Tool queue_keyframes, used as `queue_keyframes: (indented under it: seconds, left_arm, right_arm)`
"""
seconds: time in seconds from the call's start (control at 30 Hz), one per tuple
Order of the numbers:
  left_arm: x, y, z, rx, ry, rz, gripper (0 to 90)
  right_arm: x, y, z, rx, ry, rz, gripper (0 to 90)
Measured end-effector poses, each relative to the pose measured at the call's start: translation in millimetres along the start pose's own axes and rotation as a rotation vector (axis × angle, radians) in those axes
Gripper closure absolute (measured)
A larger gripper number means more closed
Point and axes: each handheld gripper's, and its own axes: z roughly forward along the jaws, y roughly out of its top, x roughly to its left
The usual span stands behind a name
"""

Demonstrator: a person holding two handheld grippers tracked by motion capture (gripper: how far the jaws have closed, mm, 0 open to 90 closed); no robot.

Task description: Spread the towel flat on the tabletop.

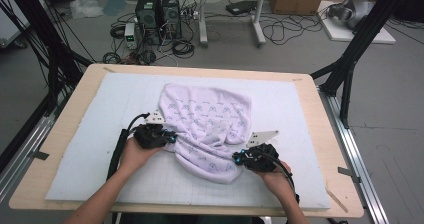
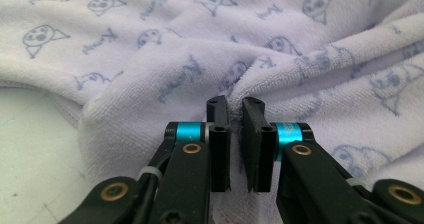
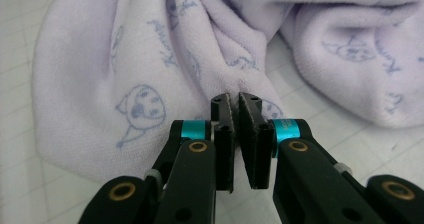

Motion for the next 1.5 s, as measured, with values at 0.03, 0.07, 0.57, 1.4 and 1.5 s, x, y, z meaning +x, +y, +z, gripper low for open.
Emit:
queue_keyframes:
  seconds: [0.03,0.07,0.57,1.4,1.5]
  left_arm:
    - [-0.4,-0.3,-2.6,0.004,-0.005,-0.003,78.9]
    - [-1.2,-0.3,-6.9,0.006,-0.013,0.000,76.0]
    - [-21.1,-25.8,-43.9,0.004,-0.041,0.054,45.2]
    - [-5.6,34.4,6.7,-0.055,0.041,0.038,85.3]
    - [-1.7,32.2,27.3,-0.014,0.040,0.029,84.9]
  right_arm:
    - [-0.9,0.4,0.1,-0.001,0.004,-0.002,84.0]
    - [0.1,0.2,-0.9,-0.003,0.006,0.001,82.6]
    - [22.7,-13.6,-27.5,-0.077,-0.019,-0.043,56.9]
    - [-11.0,-4.5,-35.0,-0.064,-0.091,0.009,82.8]
    - [-17.7,-11.3,-20.0,-0.020,-0.088,0.029,82.4]
